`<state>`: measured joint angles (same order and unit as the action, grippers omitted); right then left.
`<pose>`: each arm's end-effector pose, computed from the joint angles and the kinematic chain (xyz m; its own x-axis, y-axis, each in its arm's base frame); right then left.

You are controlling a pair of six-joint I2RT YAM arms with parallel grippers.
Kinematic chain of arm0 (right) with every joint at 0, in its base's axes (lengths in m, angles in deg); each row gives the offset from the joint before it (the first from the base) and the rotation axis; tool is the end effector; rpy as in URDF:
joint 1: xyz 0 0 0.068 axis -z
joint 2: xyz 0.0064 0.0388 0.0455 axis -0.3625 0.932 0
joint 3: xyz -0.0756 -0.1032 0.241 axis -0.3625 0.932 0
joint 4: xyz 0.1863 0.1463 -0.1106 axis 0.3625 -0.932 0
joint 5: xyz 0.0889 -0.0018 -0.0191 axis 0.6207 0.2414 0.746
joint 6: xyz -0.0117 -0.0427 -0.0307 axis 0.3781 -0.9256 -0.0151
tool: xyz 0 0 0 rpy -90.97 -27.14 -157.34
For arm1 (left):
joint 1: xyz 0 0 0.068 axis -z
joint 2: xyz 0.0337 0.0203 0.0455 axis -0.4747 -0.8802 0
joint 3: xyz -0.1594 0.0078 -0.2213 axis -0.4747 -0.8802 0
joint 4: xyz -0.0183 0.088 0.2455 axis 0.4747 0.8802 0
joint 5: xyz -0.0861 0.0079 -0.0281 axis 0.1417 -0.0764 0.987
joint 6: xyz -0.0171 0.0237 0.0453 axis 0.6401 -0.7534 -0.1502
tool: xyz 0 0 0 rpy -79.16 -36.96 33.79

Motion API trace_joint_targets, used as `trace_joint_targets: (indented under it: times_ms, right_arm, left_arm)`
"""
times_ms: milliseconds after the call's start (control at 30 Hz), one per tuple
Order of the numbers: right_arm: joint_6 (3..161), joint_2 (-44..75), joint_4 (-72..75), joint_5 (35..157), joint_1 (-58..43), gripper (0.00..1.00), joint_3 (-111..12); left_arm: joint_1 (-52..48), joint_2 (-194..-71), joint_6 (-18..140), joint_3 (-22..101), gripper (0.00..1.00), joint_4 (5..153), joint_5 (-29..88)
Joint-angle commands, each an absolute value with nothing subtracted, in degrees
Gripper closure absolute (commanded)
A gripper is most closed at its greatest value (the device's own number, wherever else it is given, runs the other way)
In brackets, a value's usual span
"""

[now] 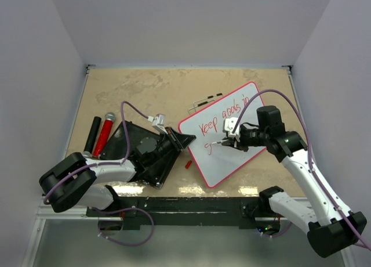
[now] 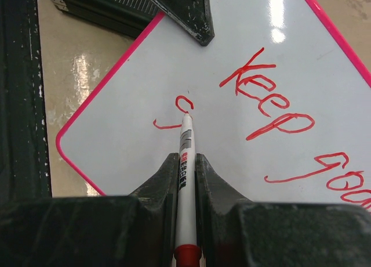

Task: Write a sentence on the whiteboard
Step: Pick up the sentence from the whiteboard.

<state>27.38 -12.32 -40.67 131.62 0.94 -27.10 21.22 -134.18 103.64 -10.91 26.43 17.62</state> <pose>0.1621 0.0858 0.3162 0.1082 -0.5404 -0.8344 -0.9579 0.1678 -0.2329 0.1696 -0.1959 0.2014 -0.5916 -0.5579 -0.5820 0.4120 0.4114 -0.8131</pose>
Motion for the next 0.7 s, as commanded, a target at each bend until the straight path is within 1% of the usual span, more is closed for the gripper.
trace_joint_targets:
  times_ms: [0, 467, 667]
  right_arm:
    - [28.8, -13.9, -39.2, 130.4, 1.6, 1.00, -27.2]
    - [27.9, -13.7, -39.8, 128.5, 1.7, 1.00, -26.9]
    - [26.6, -13.9, -40.7, 129.7, 1.6, 1.00, -26.9]
  left_arm:
    - [21.2, -132.6, 99.1, -11.1, 1.00, 24.5, 17.1]
    - [21.2, -132.4, 99.2, -11.8, 1.00, 23.7, 17.4]
    - [21.2, -132.4, 99.3, -11.8, 1.00, 23.6, 17.4]
